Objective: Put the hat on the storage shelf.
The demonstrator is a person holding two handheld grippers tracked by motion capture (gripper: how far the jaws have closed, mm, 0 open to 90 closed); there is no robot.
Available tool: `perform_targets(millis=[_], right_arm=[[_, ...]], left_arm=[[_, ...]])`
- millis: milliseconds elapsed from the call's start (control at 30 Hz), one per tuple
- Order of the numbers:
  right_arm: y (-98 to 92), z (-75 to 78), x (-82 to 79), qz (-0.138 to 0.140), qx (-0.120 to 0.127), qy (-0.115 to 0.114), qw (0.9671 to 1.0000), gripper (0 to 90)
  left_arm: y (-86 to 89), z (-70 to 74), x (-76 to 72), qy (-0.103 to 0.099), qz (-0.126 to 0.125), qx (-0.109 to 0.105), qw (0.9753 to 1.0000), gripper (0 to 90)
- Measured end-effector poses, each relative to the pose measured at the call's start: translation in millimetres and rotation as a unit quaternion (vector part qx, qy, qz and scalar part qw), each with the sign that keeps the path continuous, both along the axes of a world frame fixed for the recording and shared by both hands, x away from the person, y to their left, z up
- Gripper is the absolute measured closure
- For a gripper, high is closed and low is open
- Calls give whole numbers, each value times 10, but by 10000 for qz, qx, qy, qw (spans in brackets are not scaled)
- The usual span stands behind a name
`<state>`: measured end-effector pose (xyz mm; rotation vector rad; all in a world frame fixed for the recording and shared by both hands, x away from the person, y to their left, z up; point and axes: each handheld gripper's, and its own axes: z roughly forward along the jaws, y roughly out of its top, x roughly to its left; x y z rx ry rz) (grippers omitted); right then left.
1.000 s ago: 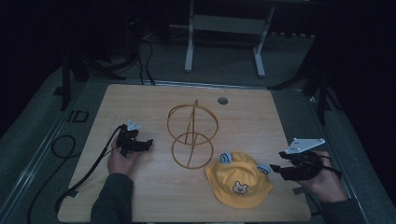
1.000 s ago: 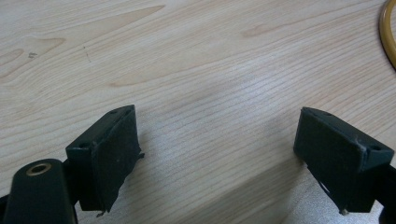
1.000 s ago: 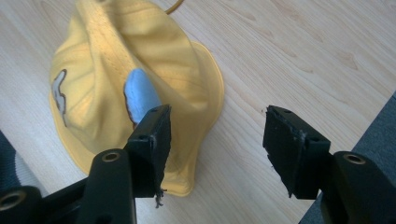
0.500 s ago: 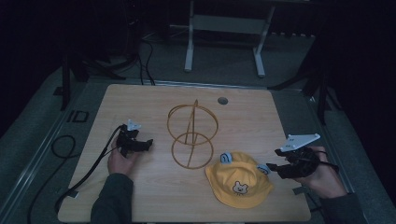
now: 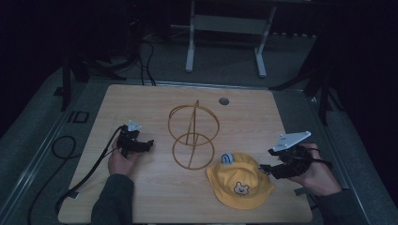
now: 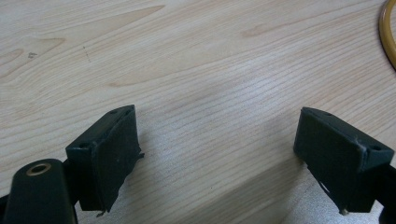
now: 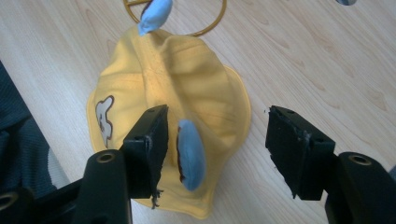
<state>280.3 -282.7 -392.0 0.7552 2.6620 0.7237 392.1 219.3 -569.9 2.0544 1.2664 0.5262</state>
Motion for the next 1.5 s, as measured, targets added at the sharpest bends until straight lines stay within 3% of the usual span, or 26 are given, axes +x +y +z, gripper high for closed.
perform_targets(millis=[933, 1500], right_arm=[[471, -204, 119, 483, -355, 300, 9978, 330], [564, -365, 185, 593, -606, 546, 9949, 505]], left_arm=[[0, 0, -1, -1, -5, -1, 10000, 139], [0, 0, -1, -1, -4, -2, 10000, 139]])
